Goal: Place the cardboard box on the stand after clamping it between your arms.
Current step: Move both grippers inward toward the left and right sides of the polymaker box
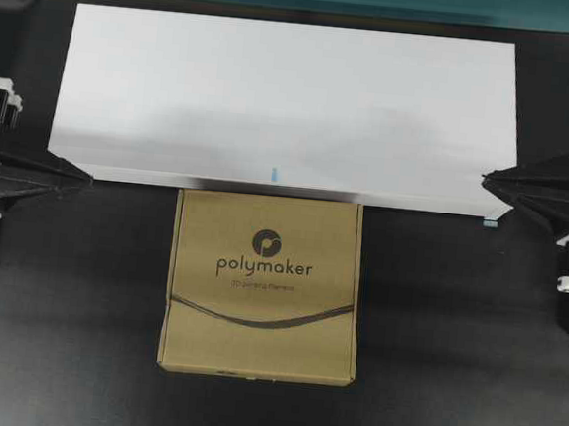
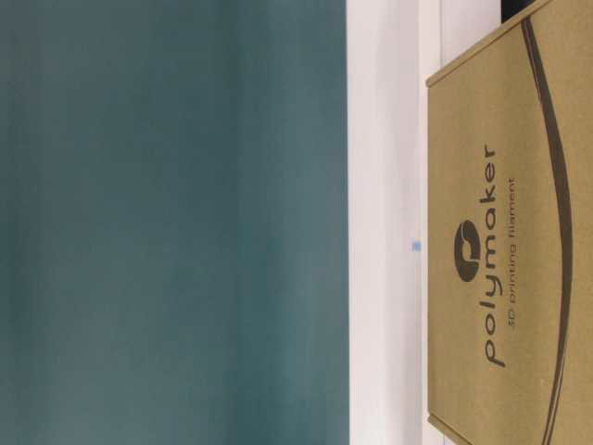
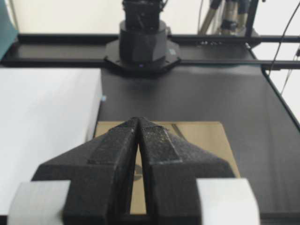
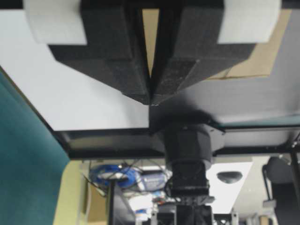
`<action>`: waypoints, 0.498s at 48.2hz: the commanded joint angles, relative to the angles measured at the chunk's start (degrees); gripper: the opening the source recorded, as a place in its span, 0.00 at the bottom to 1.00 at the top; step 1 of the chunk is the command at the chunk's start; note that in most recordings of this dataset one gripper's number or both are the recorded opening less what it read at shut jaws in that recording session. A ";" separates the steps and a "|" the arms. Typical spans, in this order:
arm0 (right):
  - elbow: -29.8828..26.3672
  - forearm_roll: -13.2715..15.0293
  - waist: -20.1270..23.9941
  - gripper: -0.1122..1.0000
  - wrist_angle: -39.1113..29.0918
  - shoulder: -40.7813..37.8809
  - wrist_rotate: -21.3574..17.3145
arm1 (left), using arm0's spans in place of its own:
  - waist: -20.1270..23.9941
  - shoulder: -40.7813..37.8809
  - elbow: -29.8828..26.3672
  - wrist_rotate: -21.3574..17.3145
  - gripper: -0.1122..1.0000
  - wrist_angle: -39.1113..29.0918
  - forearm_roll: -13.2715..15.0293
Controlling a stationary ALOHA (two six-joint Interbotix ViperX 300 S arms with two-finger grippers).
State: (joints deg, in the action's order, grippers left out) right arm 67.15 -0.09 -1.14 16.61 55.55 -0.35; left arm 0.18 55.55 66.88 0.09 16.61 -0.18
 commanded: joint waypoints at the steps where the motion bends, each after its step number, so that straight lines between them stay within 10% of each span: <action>1: -0.53 -0.18 1.32 0.12 0.26 -0.97 -0.18 | -0.88 -1.67 -1.23 1.76 0.15 -3.08 -2.37; 24: -5.45 -1.93 10.20 0.09 -30.41 -7.38 -9.58 | -8.44 -10.02 -10.55 5.36 0.10 -36.47 -2.37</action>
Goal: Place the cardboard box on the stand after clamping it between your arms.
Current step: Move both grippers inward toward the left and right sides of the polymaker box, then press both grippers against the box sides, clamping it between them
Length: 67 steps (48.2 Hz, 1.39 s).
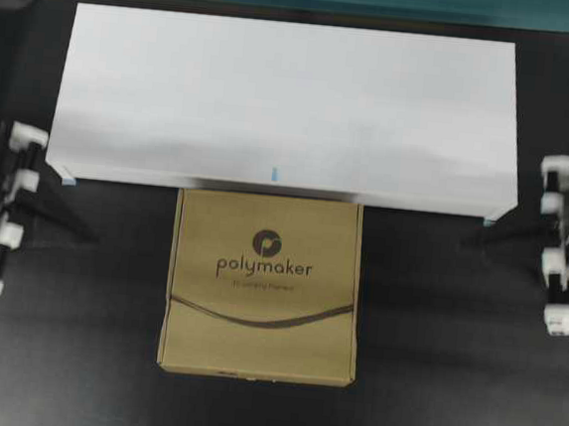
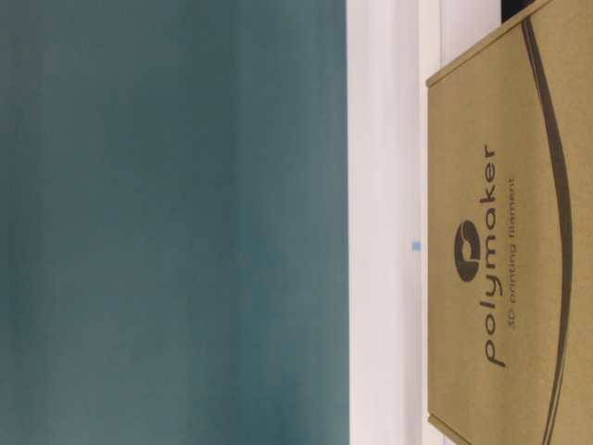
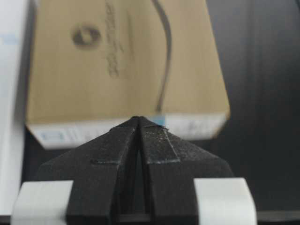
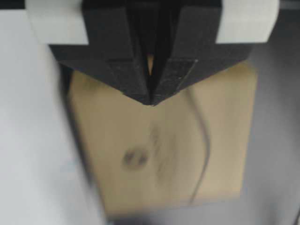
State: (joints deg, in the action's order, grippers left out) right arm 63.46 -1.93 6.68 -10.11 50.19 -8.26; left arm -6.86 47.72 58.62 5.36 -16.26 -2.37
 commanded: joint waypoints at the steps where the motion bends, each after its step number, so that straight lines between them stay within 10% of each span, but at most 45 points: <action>1: -2.02 -0.09 2.81 0.09 -4.57 -2.55 -2.20 | -1.76 -2.72 -2.37 0.18 0.10 -4.13 -0.18; 24: -8.88 0.09 6.42 0.15 -14.15 -23.55 -5.80 | -2.72 -17.14 -5.89 0.53 0.20 -10.02 -0.18; 39: -11.87 1.41 5.98 0.80 -13.01 -34.72 -5.89 | -2.72 -29.62 -7.21 6.50 0.88 -7.47 -0.18; 67: -17.14 2.72 1.93 0.84 -1.76 -50.89 -4.39 | -0.44 -42.71 -10.46 3.25 0.85 1.58 -0.26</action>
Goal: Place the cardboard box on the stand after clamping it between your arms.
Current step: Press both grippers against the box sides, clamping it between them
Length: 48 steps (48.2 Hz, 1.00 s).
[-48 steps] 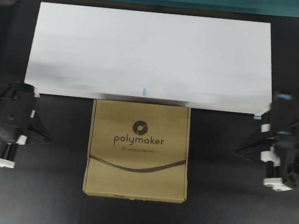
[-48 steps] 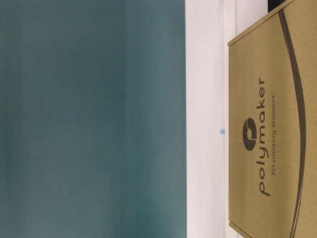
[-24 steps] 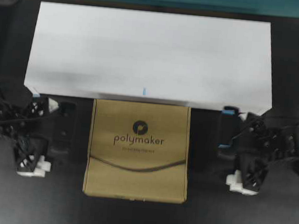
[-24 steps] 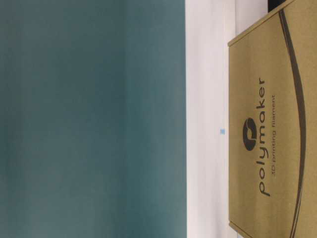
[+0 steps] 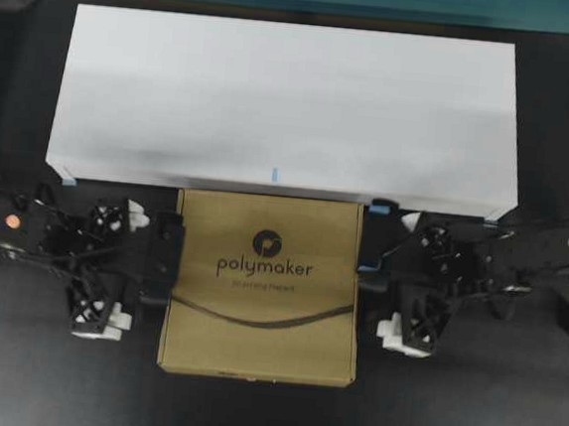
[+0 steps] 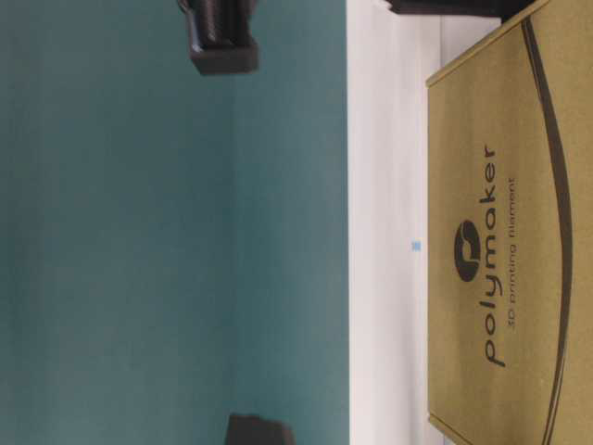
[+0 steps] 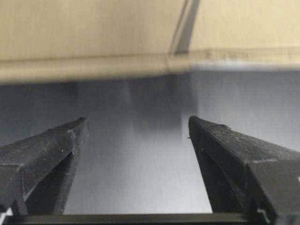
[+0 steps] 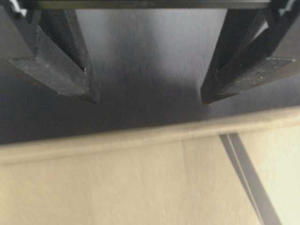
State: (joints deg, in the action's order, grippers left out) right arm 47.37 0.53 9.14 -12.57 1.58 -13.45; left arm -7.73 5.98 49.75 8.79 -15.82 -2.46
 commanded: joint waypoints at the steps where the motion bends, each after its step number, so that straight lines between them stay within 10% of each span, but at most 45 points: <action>1: -1.32 0.26 -0.53 0.84 0.79 -2.64 0.97 | 0.62 -1.49 -2.11 -0.18 0.85 1.49 -0.18; 35: -7.38 0.35 -0.18 0.84 0.53 -4.22 5.01 | 2.37 -2.90 -5.98 -0.79 0.85 1.85 -0.18; 48: -14.77 -1.14 -0.18 0.84 -12.83 4.66 4.75 | 2.37 4.75 -12.74 -0.88 0.85 -8.96 -0.18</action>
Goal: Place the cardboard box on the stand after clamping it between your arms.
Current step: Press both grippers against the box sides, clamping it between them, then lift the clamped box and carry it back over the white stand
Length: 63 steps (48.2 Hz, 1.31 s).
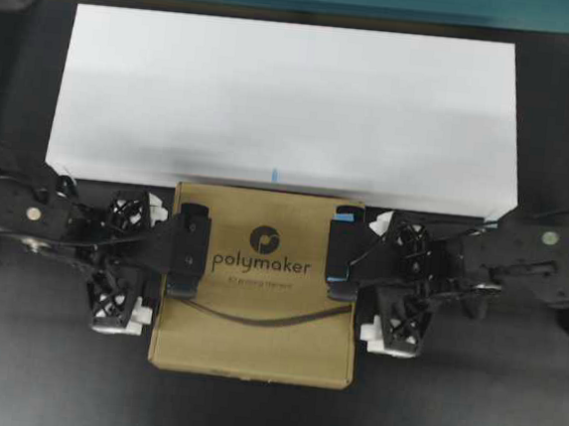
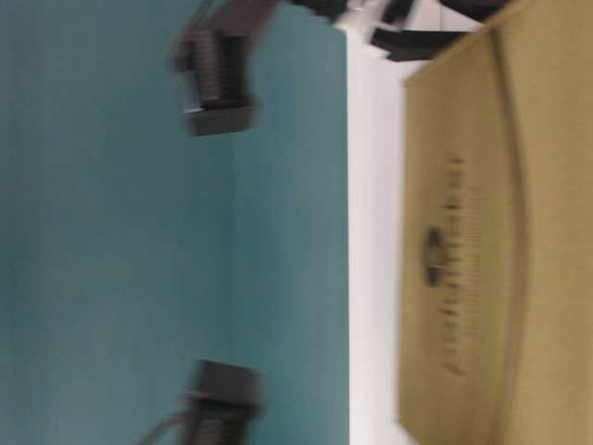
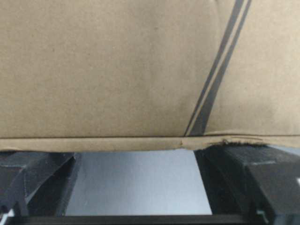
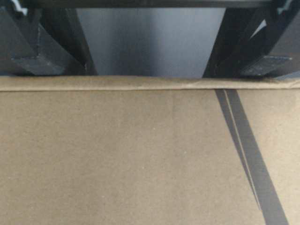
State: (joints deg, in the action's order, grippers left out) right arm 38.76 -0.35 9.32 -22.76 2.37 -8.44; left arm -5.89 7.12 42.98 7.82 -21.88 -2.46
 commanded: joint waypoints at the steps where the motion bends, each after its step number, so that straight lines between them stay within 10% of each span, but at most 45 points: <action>1: -6.94 -0.26 -0.35 0.84 -4.13 4.66 -0.26 | 0.62 4.48 -7.03 0.09 0.85 -4.57 -0.18; 14: -16.17 -0.26 -3.60 0.84 -20.48 8.88 0.70 | 4.83 10.90 -18.72 -1.67 0.85 -21.53 -0.18; 63: -15.82 -1.93 -20.04 0.84 -12.48 2.46 17.14 | 25.22 0.53 -23.82 -16.44 0.84 -15.21 -0.18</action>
State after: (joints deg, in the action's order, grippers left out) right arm 26.89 -0.44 -11.51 -41.84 6.86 7.56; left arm 19.86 8.17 24.96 -9.84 -43.42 -3.34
